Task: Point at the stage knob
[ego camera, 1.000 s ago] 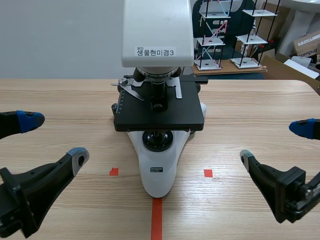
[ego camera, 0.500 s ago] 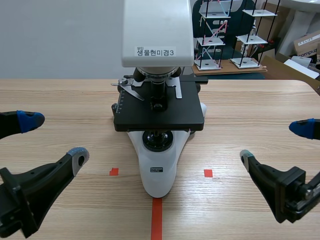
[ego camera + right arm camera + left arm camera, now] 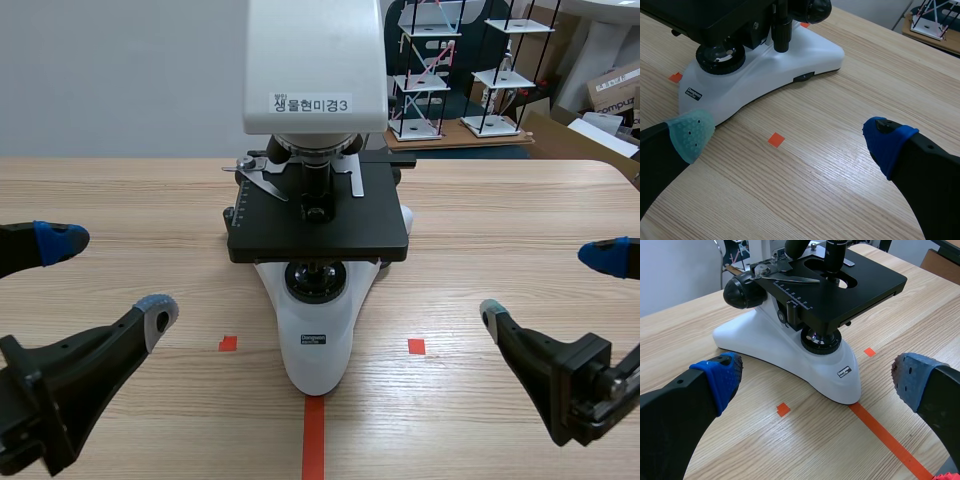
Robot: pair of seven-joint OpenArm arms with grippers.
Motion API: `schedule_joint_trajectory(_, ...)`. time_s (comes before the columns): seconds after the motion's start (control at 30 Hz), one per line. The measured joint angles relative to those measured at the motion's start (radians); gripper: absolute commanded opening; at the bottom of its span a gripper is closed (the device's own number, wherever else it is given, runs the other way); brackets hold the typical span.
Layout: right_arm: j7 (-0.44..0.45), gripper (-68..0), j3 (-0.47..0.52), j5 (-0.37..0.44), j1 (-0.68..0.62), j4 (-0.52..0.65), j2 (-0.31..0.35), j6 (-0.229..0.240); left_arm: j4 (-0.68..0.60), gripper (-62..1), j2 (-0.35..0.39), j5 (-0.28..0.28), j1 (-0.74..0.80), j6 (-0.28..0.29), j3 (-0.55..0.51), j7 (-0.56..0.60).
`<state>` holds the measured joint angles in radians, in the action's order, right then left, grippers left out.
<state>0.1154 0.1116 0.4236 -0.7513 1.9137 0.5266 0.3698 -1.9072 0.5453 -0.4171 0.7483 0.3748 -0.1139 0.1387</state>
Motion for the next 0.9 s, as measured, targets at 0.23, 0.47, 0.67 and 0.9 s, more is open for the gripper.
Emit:
schedule_joint_trajectory(0.23,0.012,-52.8,0.0,-0.018,0.04,-0.025,0.0,-0.041,0.0,1.4,0.0,0.0,0.0,0.001,0.0,0.0)
schedule_joint_trajectory(0.47,0.058,-67.7,-0.018,-0.019,0.229,-0.198,0.0,-0.038,0.0,1.4,0.0,0.0,0.0,0.001,0.0,0.0)
schedule_joint_trajectory(0.67,0.172,-67.7,-0.101,-0.073,0.4,-0.391,0.0,-0.015,0.0,1.4,0.0,0.0,0.0,0.001,0.0,0.0)
schedule_joint_trajectory(0.9,0.27,-67.7,-0.194,-0.131,0.535,-0.524,0.0,0.061,0.0,1.4,0.0,0.0,0.0,0.001,0.0,0.0)
